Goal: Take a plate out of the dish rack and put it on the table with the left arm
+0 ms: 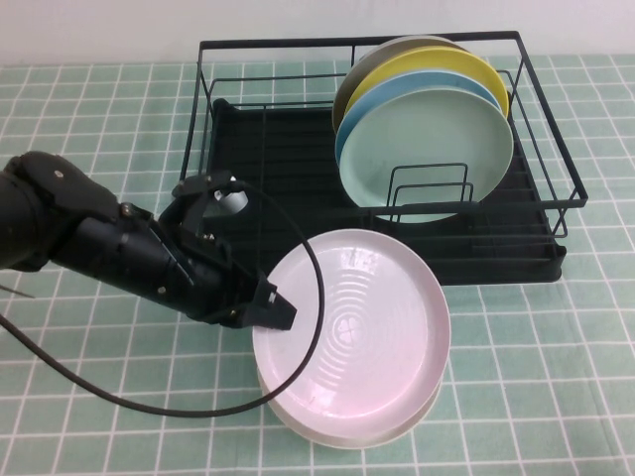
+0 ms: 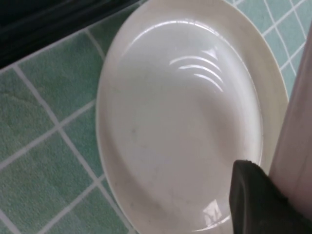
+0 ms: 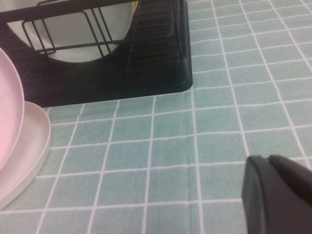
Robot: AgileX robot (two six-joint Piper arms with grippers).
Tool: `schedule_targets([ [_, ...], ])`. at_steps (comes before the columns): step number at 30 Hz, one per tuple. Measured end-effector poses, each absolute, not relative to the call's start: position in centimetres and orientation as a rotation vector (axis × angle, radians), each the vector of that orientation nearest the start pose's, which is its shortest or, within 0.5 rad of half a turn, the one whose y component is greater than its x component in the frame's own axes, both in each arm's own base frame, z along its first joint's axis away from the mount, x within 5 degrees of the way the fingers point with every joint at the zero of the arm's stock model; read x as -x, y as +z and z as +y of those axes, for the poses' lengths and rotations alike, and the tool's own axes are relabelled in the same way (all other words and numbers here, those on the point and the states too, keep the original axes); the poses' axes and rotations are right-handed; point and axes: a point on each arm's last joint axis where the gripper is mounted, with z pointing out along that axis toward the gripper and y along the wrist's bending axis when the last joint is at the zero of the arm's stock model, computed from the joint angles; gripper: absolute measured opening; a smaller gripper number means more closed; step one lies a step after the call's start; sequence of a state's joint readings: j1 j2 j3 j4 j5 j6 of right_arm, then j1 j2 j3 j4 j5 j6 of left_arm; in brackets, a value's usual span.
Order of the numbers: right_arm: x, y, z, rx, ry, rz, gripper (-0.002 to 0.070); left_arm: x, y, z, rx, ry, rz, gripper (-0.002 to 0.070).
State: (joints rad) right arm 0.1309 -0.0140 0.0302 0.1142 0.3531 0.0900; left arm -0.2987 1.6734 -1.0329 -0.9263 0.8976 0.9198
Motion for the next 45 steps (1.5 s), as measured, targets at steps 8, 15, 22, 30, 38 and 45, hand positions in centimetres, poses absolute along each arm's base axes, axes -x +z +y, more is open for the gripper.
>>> schedule_targets([
  [8,-5.2,17.2,1.0,-0.034,0.265,1.859,-0.0018,-28.8,21.7,-14.9,-0.909,-0.937,2.487,0.0317],
  [15,-5.2,17.2,1.0,-0.034,0.265,1.859,-0.0018,-29.0,21.8,-14.8,-0.929,-0.917,2.471,0.0451],
  [22,-5.2,17.2,1.0,-0.034,0.265,1.859,-0.0018,-29.5,23.6,-15.4,-0.986,-0.856,2.413,0.0448],
  [30,-5.2,17.2,1.0,-0.034,0.265,1.859,-0.0018,-29.7,25.7,-14.8,-1.032,-0.543,2.501,0.0151],
  [38,-5.2,17.2,1.0,-0.034,0.265,1.859,-0.0018,-26.3,33.4,-12.2,-0.913,-0.302,2.214,0.0006],
  [45,-5.2,17.2,1.0,-0.034,0.265,1.859,-0.0018,-18.0,36.4,-7.9,-0.685,-0.194,1.948,0.0000],
])
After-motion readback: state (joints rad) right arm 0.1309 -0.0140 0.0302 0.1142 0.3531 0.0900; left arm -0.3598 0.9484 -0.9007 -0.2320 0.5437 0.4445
